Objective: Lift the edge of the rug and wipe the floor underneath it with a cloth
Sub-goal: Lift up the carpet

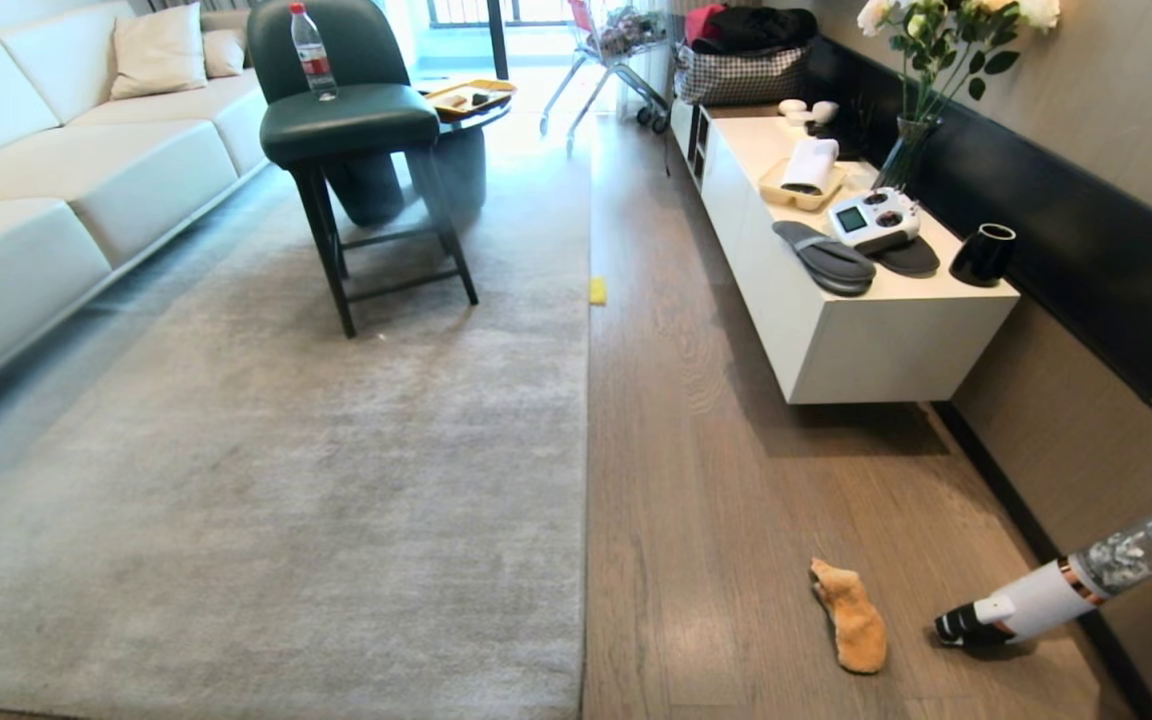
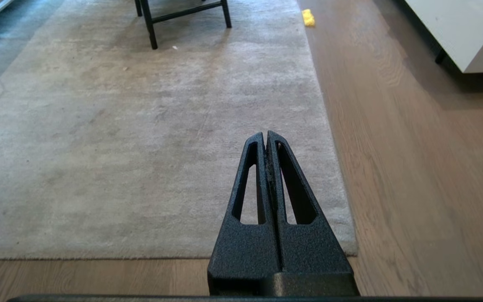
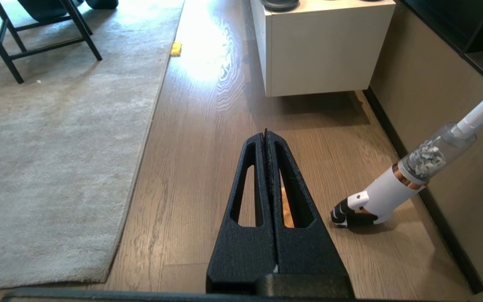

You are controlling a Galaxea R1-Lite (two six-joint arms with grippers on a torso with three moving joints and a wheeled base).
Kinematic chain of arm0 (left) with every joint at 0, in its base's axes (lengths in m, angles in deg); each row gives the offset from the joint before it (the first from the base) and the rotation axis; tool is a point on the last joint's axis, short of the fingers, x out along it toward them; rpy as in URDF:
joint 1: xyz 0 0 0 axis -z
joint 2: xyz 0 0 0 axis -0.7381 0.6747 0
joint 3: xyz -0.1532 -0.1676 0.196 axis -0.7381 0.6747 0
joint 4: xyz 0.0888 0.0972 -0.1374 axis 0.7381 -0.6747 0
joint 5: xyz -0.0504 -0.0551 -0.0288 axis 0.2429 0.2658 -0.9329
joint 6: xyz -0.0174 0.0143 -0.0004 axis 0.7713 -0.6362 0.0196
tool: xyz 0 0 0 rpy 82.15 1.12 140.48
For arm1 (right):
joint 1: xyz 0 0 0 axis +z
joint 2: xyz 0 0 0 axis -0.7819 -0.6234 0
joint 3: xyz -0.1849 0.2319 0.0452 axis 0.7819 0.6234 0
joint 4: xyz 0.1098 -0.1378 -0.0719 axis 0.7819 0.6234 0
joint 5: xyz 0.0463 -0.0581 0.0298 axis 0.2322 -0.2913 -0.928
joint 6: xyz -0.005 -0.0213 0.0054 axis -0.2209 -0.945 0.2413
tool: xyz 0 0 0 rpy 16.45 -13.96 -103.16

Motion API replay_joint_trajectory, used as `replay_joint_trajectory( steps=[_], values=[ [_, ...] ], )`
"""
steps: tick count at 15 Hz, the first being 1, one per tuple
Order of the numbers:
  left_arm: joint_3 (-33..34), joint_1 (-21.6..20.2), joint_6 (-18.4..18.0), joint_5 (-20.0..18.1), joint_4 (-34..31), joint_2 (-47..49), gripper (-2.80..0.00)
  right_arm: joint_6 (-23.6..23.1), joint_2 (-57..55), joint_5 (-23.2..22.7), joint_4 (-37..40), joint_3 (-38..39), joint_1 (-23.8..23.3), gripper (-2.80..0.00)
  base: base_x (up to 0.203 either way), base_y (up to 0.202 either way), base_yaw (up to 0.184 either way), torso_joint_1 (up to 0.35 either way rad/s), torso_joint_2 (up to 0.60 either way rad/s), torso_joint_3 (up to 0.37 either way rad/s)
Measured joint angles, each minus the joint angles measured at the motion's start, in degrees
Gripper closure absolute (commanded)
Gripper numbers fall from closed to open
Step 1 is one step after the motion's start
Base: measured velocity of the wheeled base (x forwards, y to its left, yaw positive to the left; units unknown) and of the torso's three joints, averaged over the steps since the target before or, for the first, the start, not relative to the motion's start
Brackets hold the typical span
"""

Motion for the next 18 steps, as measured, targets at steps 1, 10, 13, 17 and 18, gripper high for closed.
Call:
replay_joint_trajectory(
  steps=[1,10,13,17,18],
  values=[
    [-0.01,0.0,-0.02,0.03,0.07,0.0,0.0,0.0,0.0,0.01,0.0,0.0,-0.01,0.0,0.0,0.0,0.0,0.016,0.03,0.035],
    [-0.03,0.0,-0.03,0.02,0.06,0.0,0.0,0.0,0.0,0.01,-0.02,0.0,-0.02,0.0,0.0,0.0,0.0,0.001,0.0,0.003],
    [-0.03,0.0,-0.03,0.02,0.07,0.0,0.0,0.0,0.0,0.01,-0.02,0.0,-0.02,0.0,0.0,0.0,0.0,0.0,0.0,0.0],
    [-0.03,0.0,-0.08,-0.01,0.02,0.0,0.0,0.0,0.0,0.01,-0.02,0.0,-0.02,0.0,0.0,0.0,0.0,0.0,0.0,0.0],
    [-0.01,0.0,-0.12,0.01,0.02,0.0,0.0,0.0,0.0,-0.01,-0.02,0.0,-0.02,0.0,0.0,0.0,0.0,0.0,0.0,0.0]
  ],
)
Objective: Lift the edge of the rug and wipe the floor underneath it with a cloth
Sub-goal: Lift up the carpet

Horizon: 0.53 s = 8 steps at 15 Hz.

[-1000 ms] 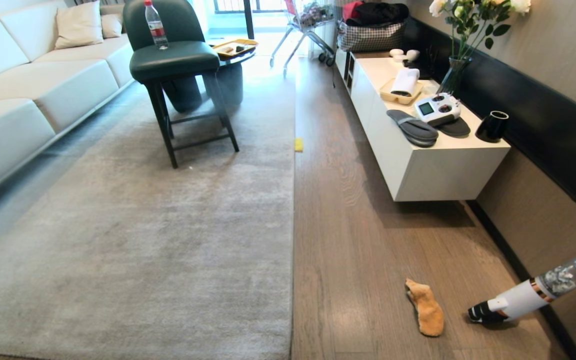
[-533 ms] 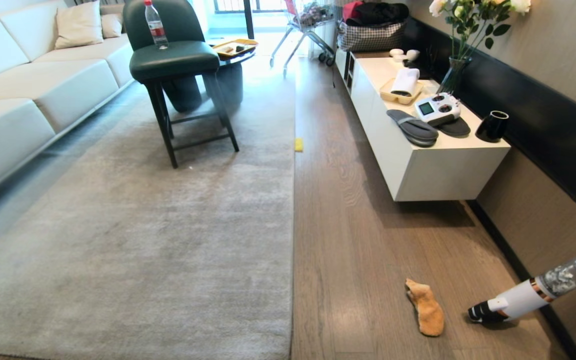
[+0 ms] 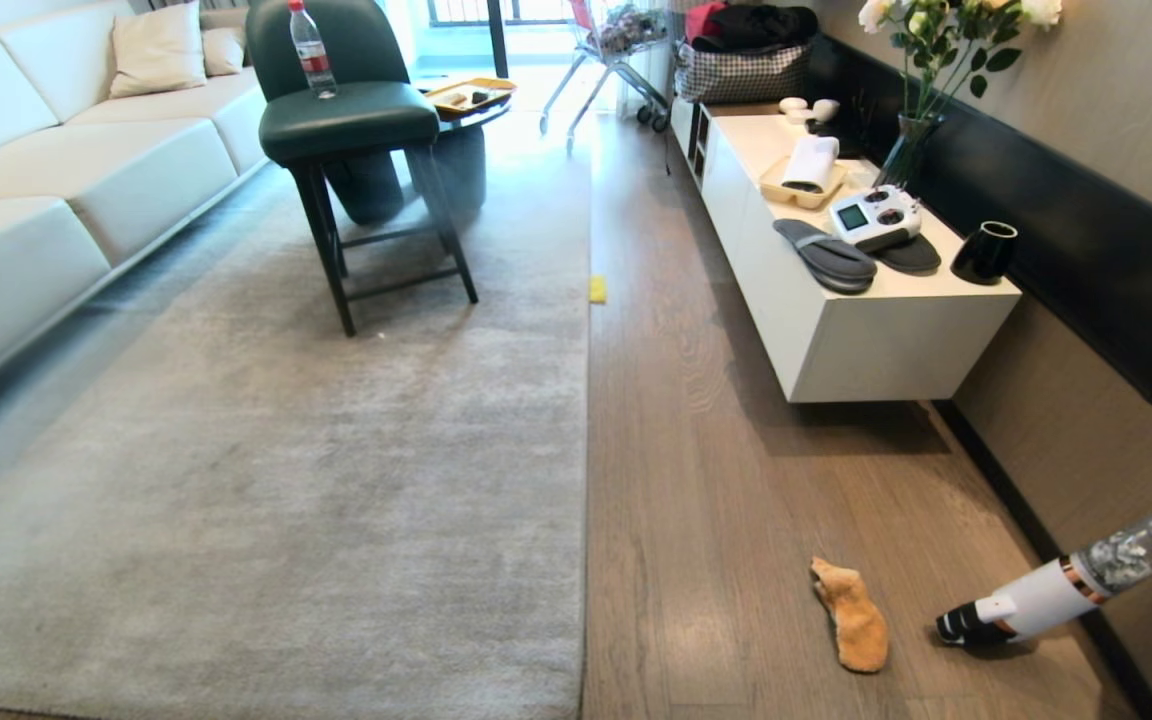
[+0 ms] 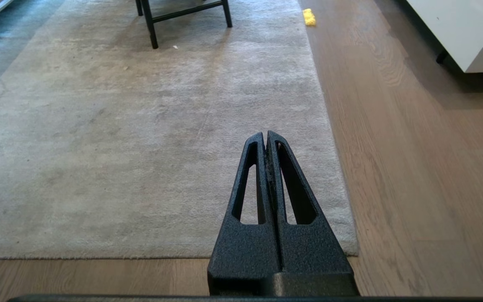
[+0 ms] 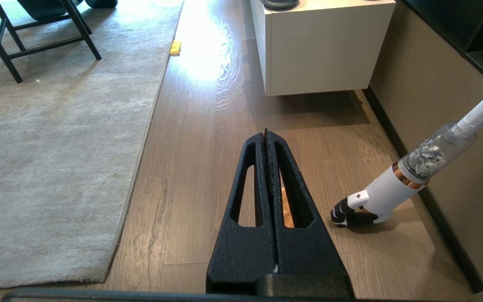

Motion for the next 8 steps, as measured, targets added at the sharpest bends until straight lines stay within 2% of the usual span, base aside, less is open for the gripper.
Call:
replay_joint_trajectory(
  steps=[8],
  values=[
    [0.0,0.0,0.15,0.01,0.05,0.0,0.0,-0.05,0.02,0.02,0.0,0.0,0.0,0.0,0.0,0.0,0.0,0.0,0.0,0.0]
  ],
)
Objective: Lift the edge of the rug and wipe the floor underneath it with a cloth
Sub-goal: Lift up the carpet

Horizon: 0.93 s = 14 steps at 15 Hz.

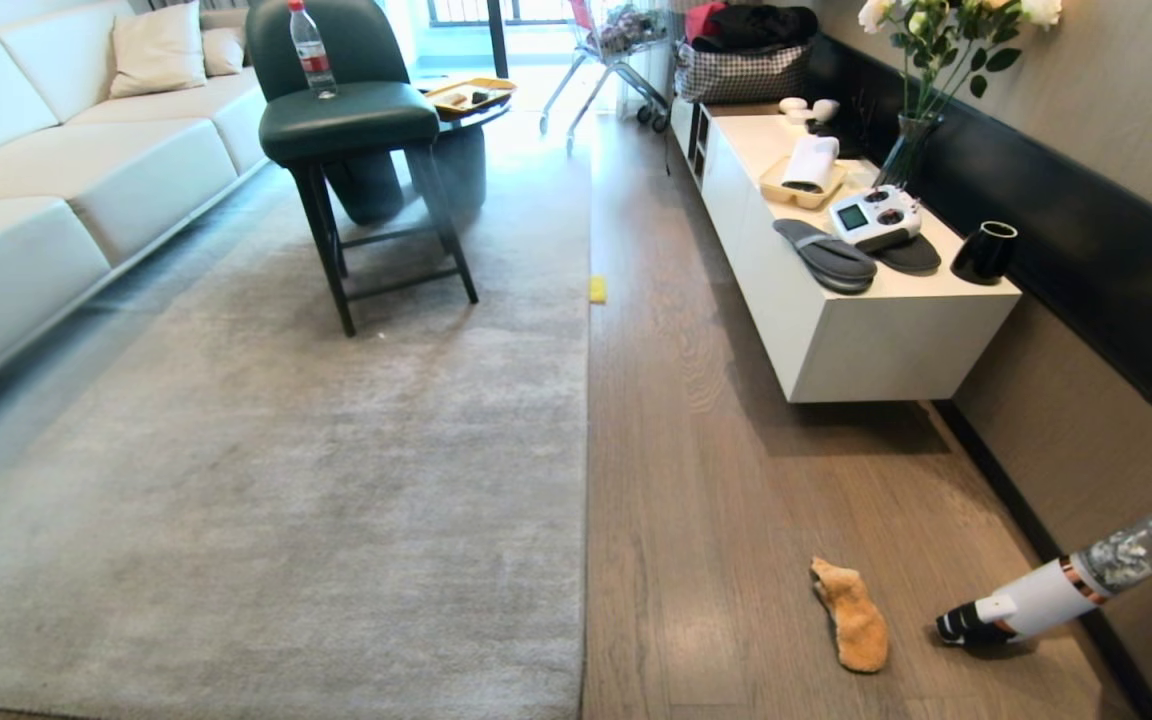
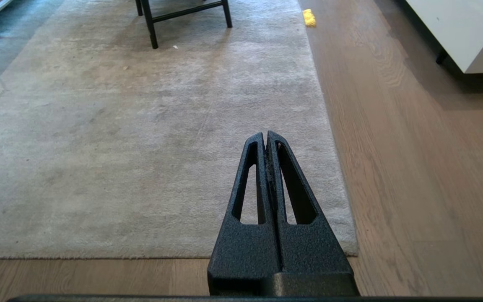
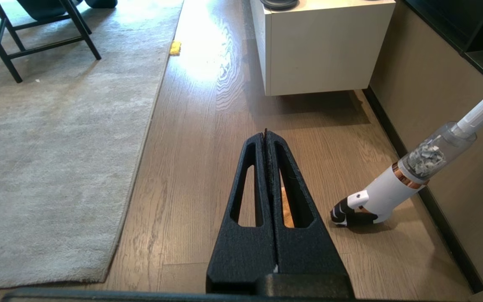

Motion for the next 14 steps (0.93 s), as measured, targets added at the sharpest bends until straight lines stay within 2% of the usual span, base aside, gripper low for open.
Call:
replay_joint_trajectory(
  steps=[7,14],
  values=[
    [0.0,0.0,0.0,0.0,0.02,0.0,0.0,0.02,-0.02,0.0,0.0,0.0,0.0,0.0,0.0,0.0,0.0,0.001,0.0,-0.011],
    [0.0,0.0,2.1,0.05,0.1,0.0,0.0,0.05,-0.02,0.0,0.02,0.0,0.0,0.0,0.0,0.0,0.0,0.005,0.0,-0.176]
  ],
)
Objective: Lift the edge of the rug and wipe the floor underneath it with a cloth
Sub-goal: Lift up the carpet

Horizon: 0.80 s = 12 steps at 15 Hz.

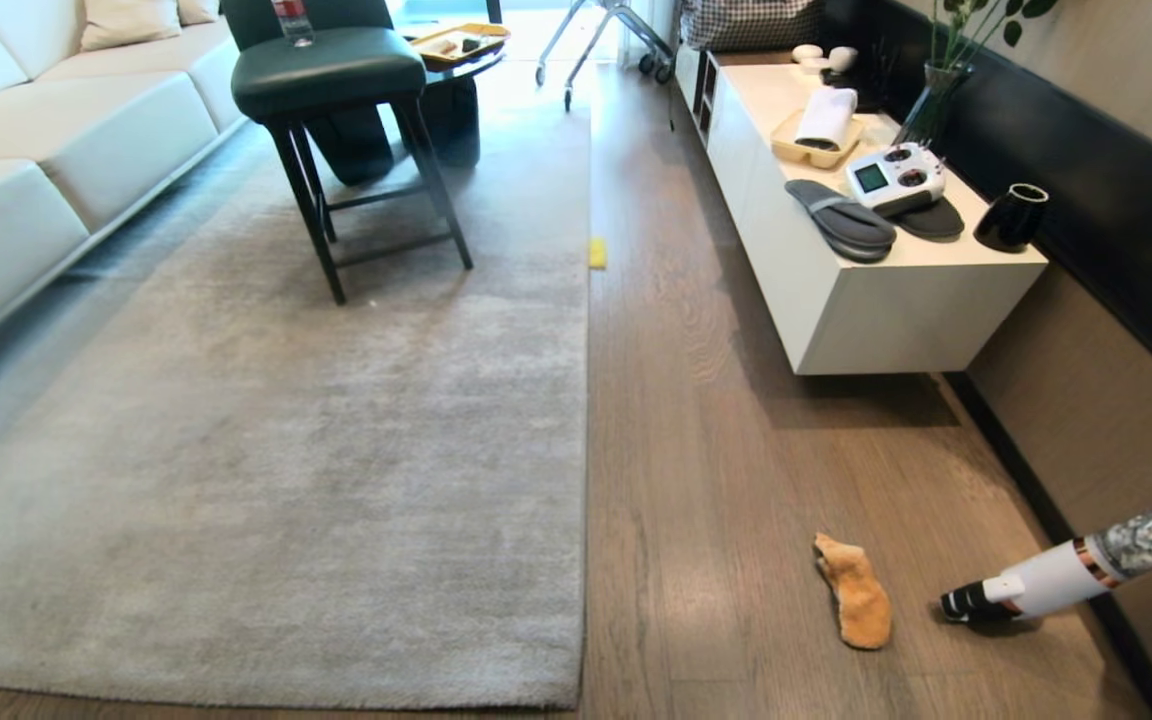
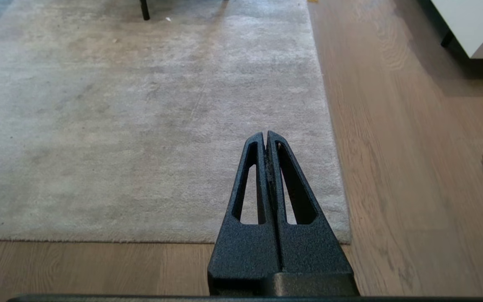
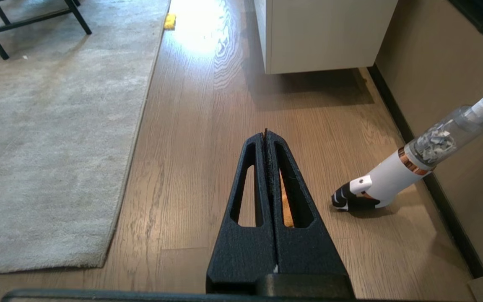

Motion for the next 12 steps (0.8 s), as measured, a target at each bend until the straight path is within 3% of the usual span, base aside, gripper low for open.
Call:
replay_joint_trajectory(
  steps=[12],
  values=[
    [0.0,0.0,0.34,0.07,0.03,0.0,0.0,0.0,0.0,-0.02,-0.02,0.0,0.0,0.0,0.0,0.0,0.0,0.005,0.0,-0.197]
  ],
)
